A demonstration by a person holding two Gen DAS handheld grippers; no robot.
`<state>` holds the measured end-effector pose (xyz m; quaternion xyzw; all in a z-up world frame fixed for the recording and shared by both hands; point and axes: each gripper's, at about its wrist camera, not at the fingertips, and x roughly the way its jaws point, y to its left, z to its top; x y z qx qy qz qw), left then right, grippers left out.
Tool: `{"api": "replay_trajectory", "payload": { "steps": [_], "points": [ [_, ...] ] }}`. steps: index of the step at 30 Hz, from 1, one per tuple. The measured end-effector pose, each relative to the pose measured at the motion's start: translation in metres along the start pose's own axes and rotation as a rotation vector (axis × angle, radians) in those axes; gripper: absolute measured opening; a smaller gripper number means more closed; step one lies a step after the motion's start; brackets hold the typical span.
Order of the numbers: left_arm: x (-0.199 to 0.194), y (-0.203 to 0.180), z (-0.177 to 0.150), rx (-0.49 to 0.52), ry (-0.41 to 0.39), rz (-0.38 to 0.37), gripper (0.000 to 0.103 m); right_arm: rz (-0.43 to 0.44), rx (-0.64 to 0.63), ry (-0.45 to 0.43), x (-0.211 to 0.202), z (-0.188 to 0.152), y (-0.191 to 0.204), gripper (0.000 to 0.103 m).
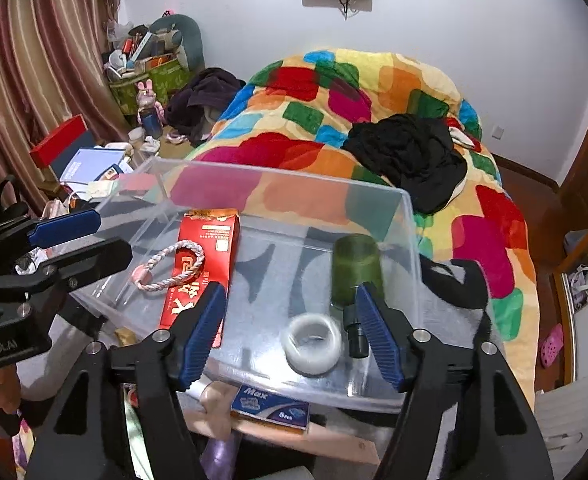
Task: Organize objects
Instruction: 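Release the hair tie and white tape roll into the clear box, then grasp the white pen with the left gripper while the right grasps blue tape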
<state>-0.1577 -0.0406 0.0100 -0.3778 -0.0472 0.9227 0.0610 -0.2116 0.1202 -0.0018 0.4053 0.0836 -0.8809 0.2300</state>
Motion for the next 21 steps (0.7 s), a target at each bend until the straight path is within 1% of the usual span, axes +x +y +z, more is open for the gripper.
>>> {"api": "replay_trajectory", "payload": {
  "steps": [2,7,10,15,17,21],
  "points": [
    [-0.007,-0.003,0.0,0.005,-0.008,-0.003,0.071,0.005,0.006,-0.01,-0.008,-0.001,-0.002,0.068],
    [-0.029,-0.011,-0.002,0.015,-0.053,0.007,0.091,0.002,0.015,-0.051,-0.033,-0.006,-0.005,0.073],
    [-0.042,-0.016,-0.007,0.027,-0.075,0.019,0.095,0.0,0.021,-0.079,-0.051,-0.012,-0.009,0.077],
    [-0.06,-0.023,-0.026,0.048,-0.082,0.015,0.099,-0.011,0.02,-0.109,-0.075,-0.028,-0.014,0.08],
    [-0.063,-0.023,-0.036,0.05,-0.074,0.009,0.1,-0.022,0.015,-0.109,-0.08,-0.039,-0.014,0.08],
    [-0.059,-0.029,-0.059,0.058,-0.023,-0.007,0.1,-0.017,0.024,-0.08,-0.083,-0.061,-0.014,0.08]
  ]
}}
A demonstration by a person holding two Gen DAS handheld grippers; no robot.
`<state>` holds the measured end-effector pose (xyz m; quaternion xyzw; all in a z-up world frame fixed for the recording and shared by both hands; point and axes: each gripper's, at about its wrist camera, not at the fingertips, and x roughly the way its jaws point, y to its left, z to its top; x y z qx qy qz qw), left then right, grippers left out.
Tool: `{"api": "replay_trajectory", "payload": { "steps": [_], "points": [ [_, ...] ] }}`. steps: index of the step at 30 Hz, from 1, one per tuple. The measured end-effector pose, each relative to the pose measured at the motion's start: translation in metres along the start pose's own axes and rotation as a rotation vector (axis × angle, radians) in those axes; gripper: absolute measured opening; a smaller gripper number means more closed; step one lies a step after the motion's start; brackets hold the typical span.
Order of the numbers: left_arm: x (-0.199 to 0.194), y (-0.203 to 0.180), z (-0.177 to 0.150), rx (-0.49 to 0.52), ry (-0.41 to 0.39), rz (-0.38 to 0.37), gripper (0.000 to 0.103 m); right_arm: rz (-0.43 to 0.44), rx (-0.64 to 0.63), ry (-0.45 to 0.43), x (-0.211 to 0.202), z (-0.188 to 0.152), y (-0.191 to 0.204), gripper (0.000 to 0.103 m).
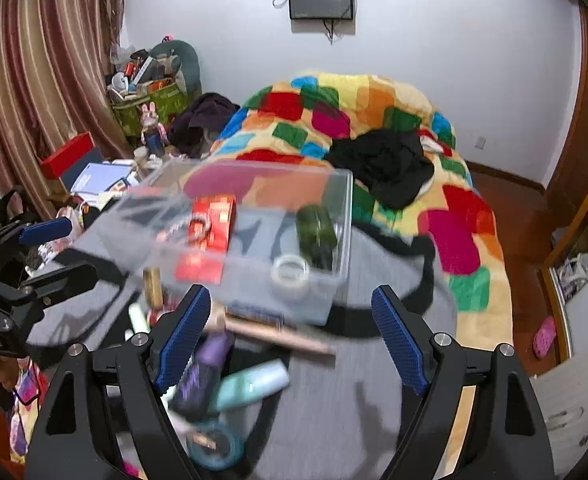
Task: Organize objects
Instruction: 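Grasp the white pen with the left gripper while the right grasps blue tape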
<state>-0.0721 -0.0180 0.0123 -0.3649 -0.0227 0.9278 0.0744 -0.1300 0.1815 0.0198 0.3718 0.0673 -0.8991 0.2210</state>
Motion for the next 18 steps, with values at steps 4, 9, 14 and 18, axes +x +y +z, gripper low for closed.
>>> {"api": "replay_trajectory", "payload": {
  "steps": [4,9,14,18],
  "points": [
    [0.011,-0.008,-0.024,0.015,0.06,-0.029,0.1,-0.015,-0.01,0.031,0.0,-0.027,0.001,0.08],
    [0.029,-0.012,-0.048,-0.02,0.15,-0.106,0.1,0.017,-0.018,0.077,-0.002,-0.062,-0.002,0.08],
    [0.033,-0.016,-0.059,-0.046,0.177,-0.232,0.1,0.099,-0.001,0.105,-0.005,-0.084,-0.005,0.08],
    [0.036,-0.018,-0.063,-0.042,0.192,-0.262,0.1,0.142,-0.014,0.134,0.004,-0.091,0.005,0.08]
  ]
}}
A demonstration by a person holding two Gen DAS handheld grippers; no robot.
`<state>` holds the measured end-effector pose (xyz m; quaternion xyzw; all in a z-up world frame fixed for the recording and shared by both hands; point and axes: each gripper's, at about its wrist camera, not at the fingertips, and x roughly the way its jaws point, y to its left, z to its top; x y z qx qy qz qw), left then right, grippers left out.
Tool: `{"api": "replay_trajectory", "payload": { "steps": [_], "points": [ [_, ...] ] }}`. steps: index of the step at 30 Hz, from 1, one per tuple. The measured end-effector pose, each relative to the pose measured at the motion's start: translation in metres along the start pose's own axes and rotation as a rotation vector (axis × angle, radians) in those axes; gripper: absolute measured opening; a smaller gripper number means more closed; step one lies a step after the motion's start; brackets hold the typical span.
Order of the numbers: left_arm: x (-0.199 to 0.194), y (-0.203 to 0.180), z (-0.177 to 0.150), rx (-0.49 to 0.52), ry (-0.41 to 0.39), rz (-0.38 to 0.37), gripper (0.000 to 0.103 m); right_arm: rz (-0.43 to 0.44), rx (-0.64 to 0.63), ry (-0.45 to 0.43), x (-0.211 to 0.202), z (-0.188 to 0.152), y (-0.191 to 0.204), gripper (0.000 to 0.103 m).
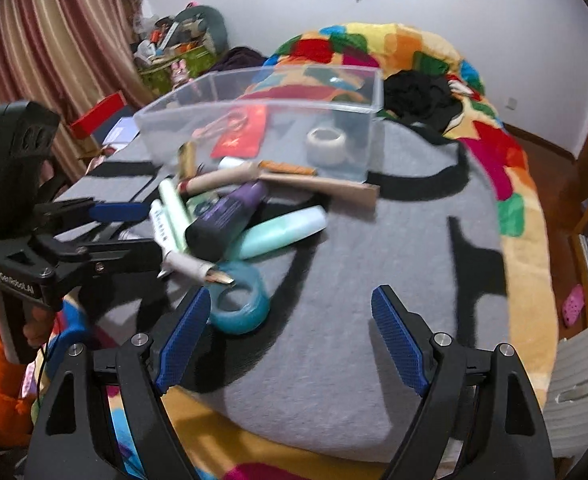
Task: Organize objects
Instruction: 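Grasp the white pen with the left gripper while the right grasps blue tape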
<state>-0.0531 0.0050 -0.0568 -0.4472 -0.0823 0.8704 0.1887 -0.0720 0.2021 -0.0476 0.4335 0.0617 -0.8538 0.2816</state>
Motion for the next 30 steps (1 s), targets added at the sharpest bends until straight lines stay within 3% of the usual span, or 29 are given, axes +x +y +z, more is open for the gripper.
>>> {"api": "replay_trajectory", "payload": {
  "steps": [2,8,14,19,21,30],
  "points": [
    [-0.002,-0.003,-0.002,0.012,-0.003,-0.006,0.099,0.02,0.0,-0.005,0.003,-0.002,0.003,0.08],
    [-0.009,-0.01,-0.011,0.062,0.006,-0.005,0.076,0.015,-0.005,-0.001,0.01,0.0,0.008,0.079],
    [-0.017,-0.013,-0.022,0.091,0.007,0.051,0.051,0.019,-0.027,0.002,0.013,-0.002,0.013,0.063],
    [-0.028,-0.022,-0.029,0.12,-0.015,0.048,0.025,0.049,-0.035,0.005,0.014,-0.002,0.017,0.046],
    [-0.033,-0.029,-0.032,0.151,-0.021,0.049,0.019,0.059,-0.036,0.005,0.013,-0.002,0.018,0.038],
    [-0.017,-0.043,-0.028,0.223,0.025,0.034,0.02,0.063,-0.01,0.022,0.011,-0.002,0.017,0.037]
  ]
}}
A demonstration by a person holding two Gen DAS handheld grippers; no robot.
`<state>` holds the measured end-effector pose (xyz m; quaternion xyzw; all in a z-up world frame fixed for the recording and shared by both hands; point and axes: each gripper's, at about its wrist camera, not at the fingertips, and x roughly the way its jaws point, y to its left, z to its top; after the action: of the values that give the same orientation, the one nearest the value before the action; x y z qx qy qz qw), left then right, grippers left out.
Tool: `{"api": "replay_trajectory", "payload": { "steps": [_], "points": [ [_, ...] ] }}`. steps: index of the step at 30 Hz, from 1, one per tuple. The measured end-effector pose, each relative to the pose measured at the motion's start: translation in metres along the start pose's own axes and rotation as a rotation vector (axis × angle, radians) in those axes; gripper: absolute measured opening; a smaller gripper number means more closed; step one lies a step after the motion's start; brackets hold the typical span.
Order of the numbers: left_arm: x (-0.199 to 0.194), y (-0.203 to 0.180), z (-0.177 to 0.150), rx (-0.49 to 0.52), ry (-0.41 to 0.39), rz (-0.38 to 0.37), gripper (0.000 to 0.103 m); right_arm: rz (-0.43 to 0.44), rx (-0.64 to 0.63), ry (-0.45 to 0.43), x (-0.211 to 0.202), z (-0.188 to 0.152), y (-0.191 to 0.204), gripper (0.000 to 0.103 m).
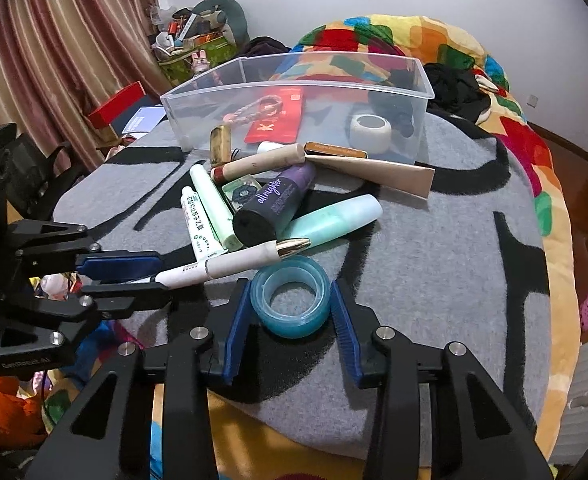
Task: Organize objects
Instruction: 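Grasp the white pen with the left gripper while the right grasps blue tape, then drop the white pen and blue tape roll into the clear box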
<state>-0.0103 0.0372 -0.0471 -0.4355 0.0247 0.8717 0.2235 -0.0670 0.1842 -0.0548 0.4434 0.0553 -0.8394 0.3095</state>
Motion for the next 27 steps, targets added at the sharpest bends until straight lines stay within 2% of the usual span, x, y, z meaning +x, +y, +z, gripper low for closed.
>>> {"api": "replay_trajectory", "payload": {
  "steps": [5,8,10,18,27],
  "points": [
    [0.01,-0.007,0.002,0.039,-0.005,0.015,0.021,-0.02,0.001,-0.002,0.001,-0.001,0.0,0.037],
    [0.01,-0.012,0.0,0.056,-0.017,0.022,0.018,-0.026,0.01,0.0,0.0,-0.002,-0.001,0.036],
    [0.007,-0.018,-0.003,0.071,-0.018,0.014,0.01,-0.041,0.014,-0.004,-0.003,-0.003,-0.002,0.036],
    [-0.015,-0.048,-0.003,0.142,-0.054,0.028,0.01,-0.063,0.055,-0.028,-0.019,-0.006,-0.012,0.036],
    [-0.041,-0.043,0.018,0.103,-0.155,0.068,0.01,-0.081,0.083,-0.104,-0.045,0.01,-0.017,0.036]
  ]
}}
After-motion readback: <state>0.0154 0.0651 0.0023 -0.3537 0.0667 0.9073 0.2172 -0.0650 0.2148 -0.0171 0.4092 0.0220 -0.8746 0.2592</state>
